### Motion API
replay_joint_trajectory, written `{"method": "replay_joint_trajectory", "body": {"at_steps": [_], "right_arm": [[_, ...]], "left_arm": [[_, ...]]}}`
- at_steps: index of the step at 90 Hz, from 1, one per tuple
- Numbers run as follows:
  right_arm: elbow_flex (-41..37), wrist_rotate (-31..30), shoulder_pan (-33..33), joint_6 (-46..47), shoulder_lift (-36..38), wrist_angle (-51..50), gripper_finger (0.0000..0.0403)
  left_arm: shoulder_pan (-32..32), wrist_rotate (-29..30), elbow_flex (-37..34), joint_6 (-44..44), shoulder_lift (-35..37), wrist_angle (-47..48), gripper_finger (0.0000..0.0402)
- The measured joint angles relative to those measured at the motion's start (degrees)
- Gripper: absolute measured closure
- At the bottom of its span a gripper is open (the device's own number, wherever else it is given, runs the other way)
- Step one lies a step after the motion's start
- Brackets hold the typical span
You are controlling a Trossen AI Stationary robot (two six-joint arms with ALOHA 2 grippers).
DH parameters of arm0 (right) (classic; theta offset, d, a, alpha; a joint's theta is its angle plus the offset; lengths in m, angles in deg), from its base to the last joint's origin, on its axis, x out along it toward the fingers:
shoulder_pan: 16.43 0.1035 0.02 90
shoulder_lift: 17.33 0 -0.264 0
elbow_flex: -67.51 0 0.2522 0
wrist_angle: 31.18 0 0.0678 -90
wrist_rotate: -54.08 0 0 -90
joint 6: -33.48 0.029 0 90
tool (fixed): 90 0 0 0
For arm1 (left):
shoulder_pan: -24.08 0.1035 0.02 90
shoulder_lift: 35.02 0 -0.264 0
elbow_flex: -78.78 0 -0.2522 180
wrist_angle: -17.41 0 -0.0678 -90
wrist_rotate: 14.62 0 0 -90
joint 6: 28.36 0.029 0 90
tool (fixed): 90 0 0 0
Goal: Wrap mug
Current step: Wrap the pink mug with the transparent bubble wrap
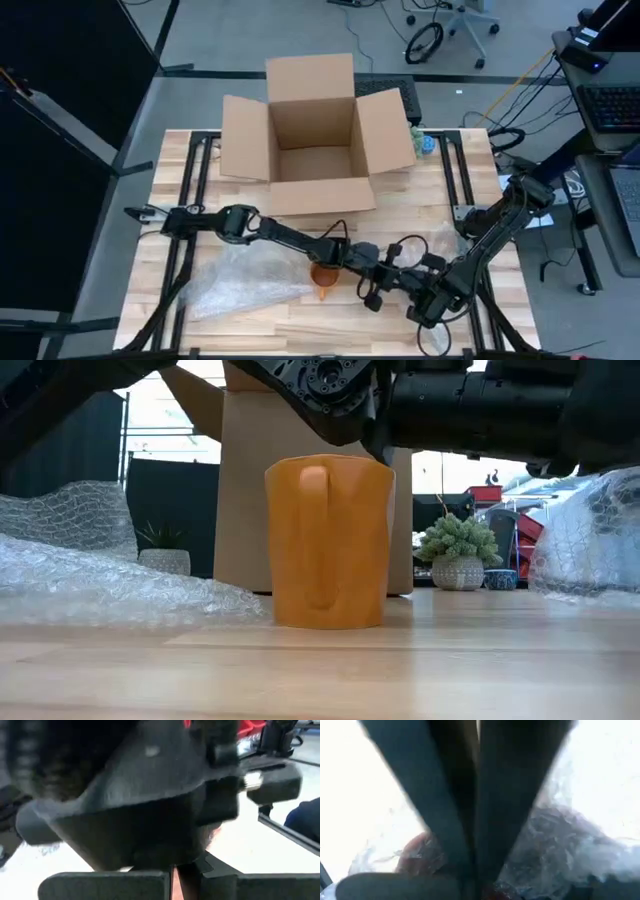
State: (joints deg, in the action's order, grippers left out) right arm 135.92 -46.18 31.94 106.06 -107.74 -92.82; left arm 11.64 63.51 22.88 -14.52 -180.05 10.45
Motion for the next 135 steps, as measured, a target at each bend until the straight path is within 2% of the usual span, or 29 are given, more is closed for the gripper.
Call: {"method": "replay_joint_trajectory", "body": {"at_steps": [20,44,56,90,112,135], "right_arm": [[1.30,-0.58,-0.12,-1.83,-0.21,-1.33,0.0329],[3.64,-1.16,-0.21,-2.86,-0.24,-4.37,0.0271],[3.94,-0.30,-0.29,-3.24,-0.14,-4.65,0.0256],[4.15,-0.98,-0.30,-3.44,0.07,-4.59,0.0256],[8.70,-1.11,-1.36,-8.07,0.07,-9.87,0.0257],[9.28,-1.22,-1.50,-9.07,0.09,-11.52,0.0257]], "left_arm": [[0.35,0.14,0.16,-1.48,-0.94,-0.22,0.0402],[0.33,0.74,0.07,-1.49,-1.12,-0.48,0.0402],[0.35,0.86,0.03,-1.50,-1.12,-0.51,0.0402],[0.42,1.11,-0.08,-1.48,-1.12,-0.56,0.0402],[0.49,1.39,-0.13,-1.46,-1.12,-0.64,0.0402],[0.54,1.52,-0.13,-1.43,-1.12,-0.64,0.0402]]}}
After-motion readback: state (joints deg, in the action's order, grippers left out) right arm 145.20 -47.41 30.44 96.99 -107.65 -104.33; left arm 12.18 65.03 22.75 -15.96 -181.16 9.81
